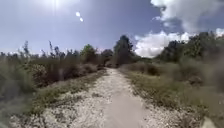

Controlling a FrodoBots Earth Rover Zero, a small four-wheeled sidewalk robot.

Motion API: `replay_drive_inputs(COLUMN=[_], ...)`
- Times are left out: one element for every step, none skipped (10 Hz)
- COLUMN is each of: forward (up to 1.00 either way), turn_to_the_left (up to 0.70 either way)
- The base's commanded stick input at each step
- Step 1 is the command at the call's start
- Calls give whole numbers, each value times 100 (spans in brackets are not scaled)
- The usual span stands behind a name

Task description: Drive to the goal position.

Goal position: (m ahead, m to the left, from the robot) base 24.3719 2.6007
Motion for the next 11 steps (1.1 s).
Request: replay_drive_inputs(forward=[70,70,70,70,70,70,70,70,70,70,70], turn_to_the_left=[-34,-20,-6,0,0,0,0,0,0,0,0])
